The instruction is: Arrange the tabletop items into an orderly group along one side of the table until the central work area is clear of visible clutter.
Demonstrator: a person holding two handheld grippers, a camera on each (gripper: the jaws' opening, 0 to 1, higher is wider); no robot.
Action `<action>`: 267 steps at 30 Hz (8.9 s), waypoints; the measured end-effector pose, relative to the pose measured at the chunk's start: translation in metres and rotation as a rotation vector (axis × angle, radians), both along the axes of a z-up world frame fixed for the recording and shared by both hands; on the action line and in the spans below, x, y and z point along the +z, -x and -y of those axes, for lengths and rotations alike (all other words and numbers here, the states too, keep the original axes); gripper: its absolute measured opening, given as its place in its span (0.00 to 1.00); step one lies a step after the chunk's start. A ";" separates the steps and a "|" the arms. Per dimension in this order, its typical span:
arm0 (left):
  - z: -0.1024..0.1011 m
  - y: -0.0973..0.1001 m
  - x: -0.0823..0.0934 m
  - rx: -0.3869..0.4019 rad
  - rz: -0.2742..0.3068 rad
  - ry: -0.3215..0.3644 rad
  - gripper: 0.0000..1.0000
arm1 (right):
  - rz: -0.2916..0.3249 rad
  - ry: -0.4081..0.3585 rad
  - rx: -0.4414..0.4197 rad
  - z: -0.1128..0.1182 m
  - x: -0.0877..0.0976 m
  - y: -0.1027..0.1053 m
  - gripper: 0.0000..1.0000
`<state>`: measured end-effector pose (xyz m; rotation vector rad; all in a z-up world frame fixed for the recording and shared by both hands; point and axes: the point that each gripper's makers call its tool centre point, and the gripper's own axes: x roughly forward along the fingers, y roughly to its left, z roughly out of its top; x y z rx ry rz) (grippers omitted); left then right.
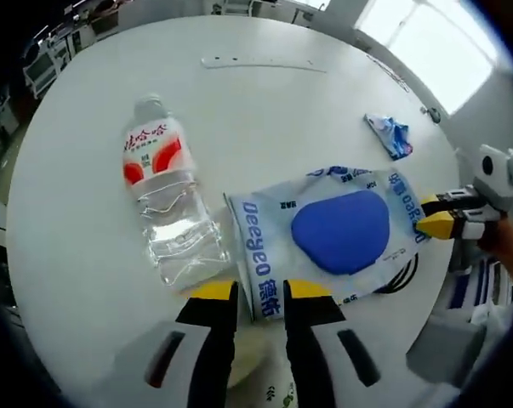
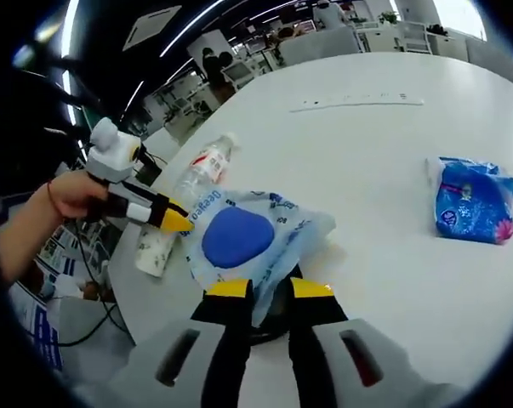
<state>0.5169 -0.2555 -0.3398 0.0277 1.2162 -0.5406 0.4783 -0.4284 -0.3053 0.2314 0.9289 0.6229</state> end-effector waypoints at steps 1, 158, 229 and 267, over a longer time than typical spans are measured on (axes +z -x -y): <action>0.001 0.000 -0.001 0.000 -0.003 0.003 0.17 | -0.002 -0.001 -0.002 0.000 0.000 0.000 0.10; 0.097 -0.079 0.006 0.147 0.147 0.293 0.00 | 0.100 0.339 -0.145 0.108 -0.013 -0.116 0.11; 0.077 -0.015 0.131 -0.074 0.453 0.155 0.68 | 0.297 0.155 0.048 0.066 0.093 -0.038 0.57; 0.084 0.050 0.085 -0.058 0.359 0.146 0.61 | 0.216 0.172 0.238 0.018 0.043 -0.009 0.51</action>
